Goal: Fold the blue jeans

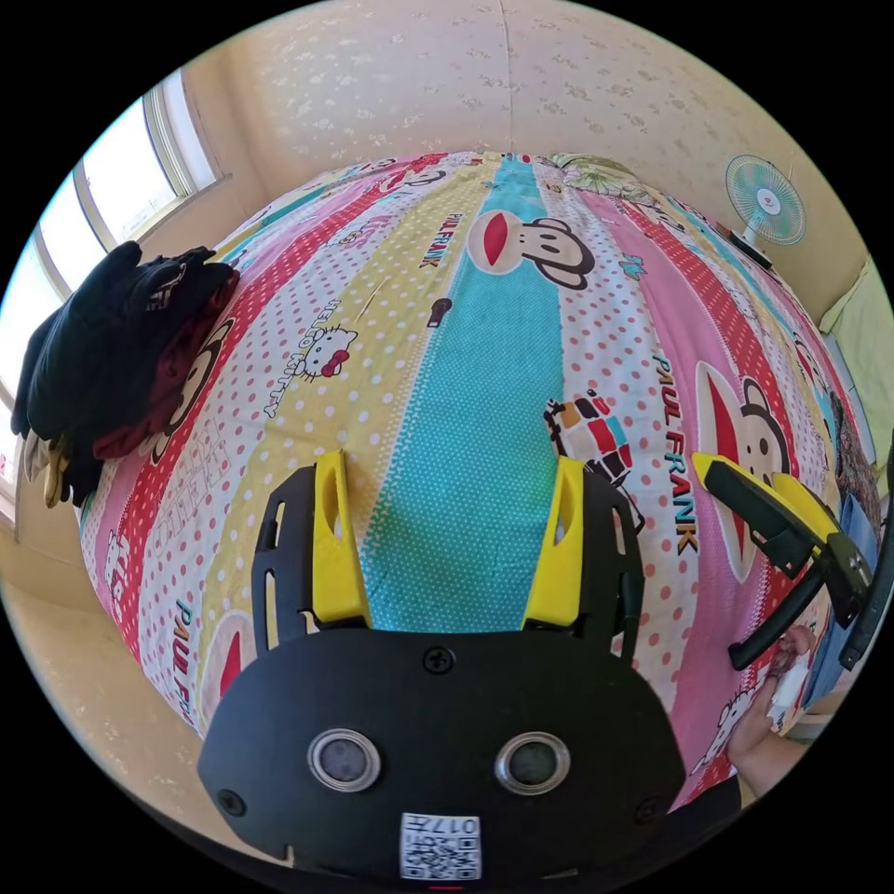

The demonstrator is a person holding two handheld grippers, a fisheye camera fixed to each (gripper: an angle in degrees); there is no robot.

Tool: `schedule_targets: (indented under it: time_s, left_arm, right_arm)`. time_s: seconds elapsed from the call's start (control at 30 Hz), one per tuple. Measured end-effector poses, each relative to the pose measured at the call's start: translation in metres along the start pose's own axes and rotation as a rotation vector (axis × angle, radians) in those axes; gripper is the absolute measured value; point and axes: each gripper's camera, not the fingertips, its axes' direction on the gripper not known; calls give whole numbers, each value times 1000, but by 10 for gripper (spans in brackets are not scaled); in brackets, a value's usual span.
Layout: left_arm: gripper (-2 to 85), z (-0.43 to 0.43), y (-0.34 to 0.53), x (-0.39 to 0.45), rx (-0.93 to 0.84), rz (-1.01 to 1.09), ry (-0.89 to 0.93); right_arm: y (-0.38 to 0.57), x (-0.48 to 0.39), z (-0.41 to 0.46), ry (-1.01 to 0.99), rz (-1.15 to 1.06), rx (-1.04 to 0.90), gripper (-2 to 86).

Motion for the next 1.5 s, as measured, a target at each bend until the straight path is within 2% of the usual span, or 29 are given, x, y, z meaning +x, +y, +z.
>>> schedule_targets:
  time_s: [0.7,1.5]
  left_arm:
    - [288,-35,0,19,0,-1,0]
    - [286,-51,14,80,5,-1,1]
  right_arm:
    - [-1,-3,-9,2,1,2,272]
    - [-3,-14,-17,4,2,-3,271]
